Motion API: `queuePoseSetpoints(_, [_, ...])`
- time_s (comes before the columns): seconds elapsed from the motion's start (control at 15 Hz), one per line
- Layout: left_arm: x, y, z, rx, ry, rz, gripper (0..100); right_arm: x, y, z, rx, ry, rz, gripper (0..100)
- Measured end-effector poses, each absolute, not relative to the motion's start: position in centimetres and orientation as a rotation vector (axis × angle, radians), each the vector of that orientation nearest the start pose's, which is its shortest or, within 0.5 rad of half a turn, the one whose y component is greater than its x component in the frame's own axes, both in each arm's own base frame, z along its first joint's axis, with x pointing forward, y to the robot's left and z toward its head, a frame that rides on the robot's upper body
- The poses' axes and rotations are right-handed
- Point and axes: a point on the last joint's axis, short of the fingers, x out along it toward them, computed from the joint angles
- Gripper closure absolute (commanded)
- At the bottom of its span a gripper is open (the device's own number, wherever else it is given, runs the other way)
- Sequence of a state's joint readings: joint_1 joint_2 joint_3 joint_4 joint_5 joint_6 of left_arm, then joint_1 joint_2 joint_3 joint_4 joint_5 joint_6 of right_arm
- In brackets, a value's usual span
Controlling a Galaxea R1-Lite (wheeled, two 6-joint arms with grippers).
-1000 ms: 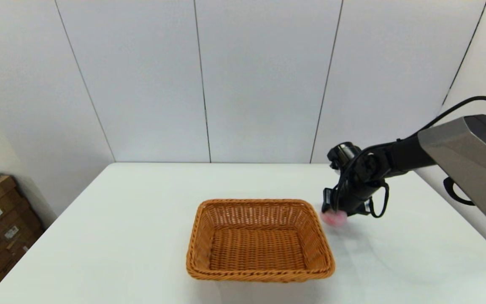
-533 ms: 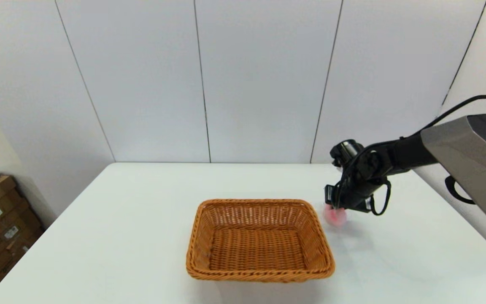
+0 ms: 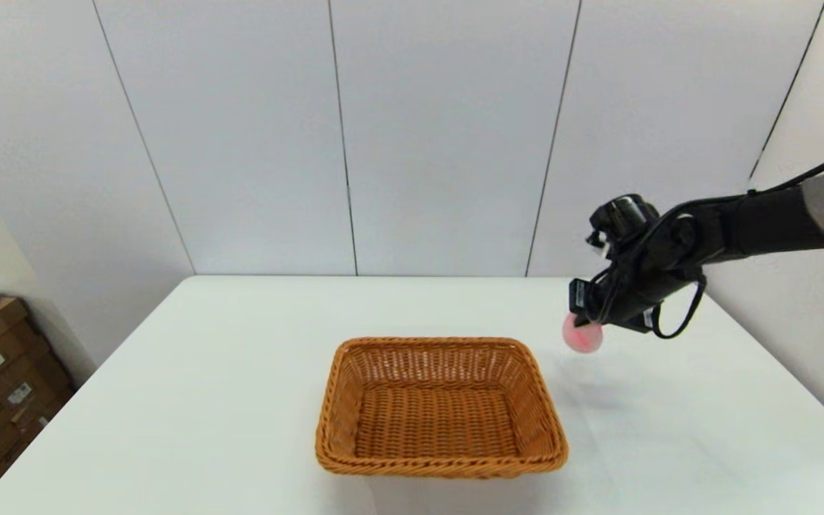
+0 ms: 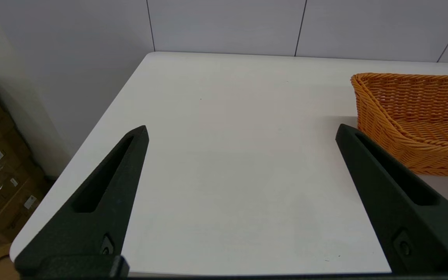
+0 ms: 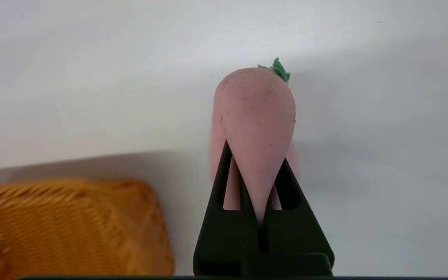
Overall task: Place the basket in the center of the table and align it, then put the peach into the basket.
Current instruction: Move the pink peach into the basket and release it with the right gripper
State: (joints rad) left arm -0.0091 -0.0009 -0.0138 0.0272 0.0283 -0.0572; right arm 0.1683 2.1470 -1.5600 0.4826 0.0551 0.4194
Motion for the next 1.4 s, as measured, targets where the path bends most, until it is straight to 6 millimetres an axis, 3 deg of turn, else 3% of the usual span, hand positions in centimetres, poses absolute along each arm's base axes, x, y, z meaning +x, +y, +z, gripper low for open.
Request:
queuePoseSetpoints(0.27, [-2.4, 0.1, 7.6, -0.056, 0.012, 0.020, 0, 36.5, 8.7, 17.3, 0.363, 1.070, 0.101, 100])
queuePoseSetpoints(0.6, [-2.4, 0.1, 7.6, -0.056, 0.012, 0.019, 0, 32.4, 15.2, 19.9, 0.269, 1.072, 0.298, 100])
queuePoseSetpoints(0.8, [-2.4, 0.1, 7.6, -0.056, 0.012, 0.019, 0, 31.4, 19.1, 19.4, 0.207, 1.091, 0.391, 100])
queuePoseSetpoints(1.07, [-2.4, 0.1, 7.6, -0.056, 0.012, 0.019, 0, 30.9, 23.4, 16.8, 0.129, 1.161, 0.461, 100])
queuePoseSetpoints(1.13, [-2.4, 0.1, 7.6, -0.057, 0.012, 0.020, 0, 31.0, 24.2, 15.9, 0.110, 1.181, 0.468, 0])
queuePoseSetpoints(1.4, [-2.4, 0.1, 7.6, -0.056, 0.012, 0.020, 0, 31.5, 25.8, 13.5, 0.090, 1.240, 0.466, 0])
